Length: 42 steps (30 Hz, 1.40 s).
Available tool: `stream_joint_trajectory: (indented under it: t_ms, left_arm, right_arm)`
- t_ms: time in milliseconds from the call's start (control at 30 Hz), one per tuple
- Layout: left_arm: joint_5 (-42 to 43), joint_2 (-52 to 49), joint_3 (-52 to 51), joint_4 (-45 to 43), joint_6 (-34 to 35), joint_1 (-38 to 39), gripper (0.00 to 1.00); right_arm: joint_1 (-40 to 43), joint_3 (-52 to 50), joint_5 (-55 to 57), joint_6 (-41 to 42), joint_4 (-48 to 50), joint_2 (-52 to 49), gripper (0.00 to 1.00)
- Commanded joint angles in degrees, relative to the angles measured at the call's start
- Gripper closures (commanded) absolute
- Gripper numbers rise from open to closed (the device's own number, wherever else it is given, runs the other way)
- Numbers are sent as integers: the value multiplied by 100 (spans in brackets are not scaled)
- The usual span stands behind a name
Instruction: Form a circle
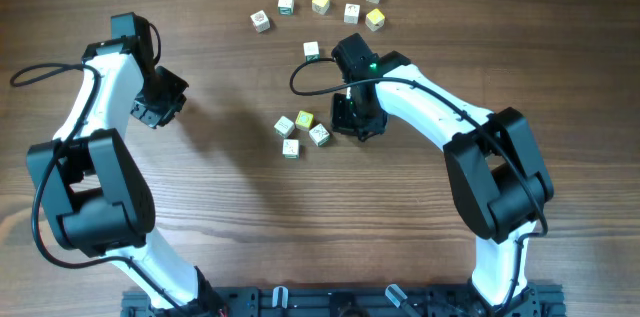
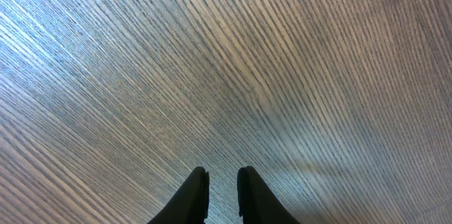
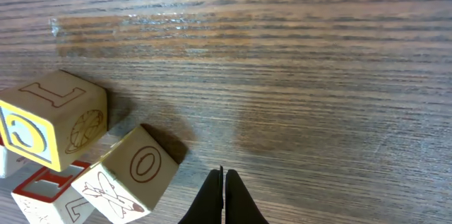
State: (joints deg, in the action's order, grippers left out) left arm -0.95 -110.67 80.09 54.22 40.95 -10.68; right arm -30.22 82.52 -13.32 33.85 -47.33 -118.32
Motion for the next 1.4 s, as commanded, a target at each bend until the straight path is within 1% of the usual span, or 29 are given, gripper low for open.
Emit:
stream_joint_trajectory:
  t_ms: [0, 400, 1367]
  left_arm:
    - [28, 120, 81, 20, -22, 7, 82]
    - [28, 120, 81, 20, -22, 7, 81]
    - [28, 120, 81, 17, -22, 7, 78]
  right_arm:
    - [-37, -55, -177, 76, -2, -118, 96]
    - [-160, -52, -160, 63, 232, -118, 96]
    - [-177, -52, -522, 85, 201, -118, 96]
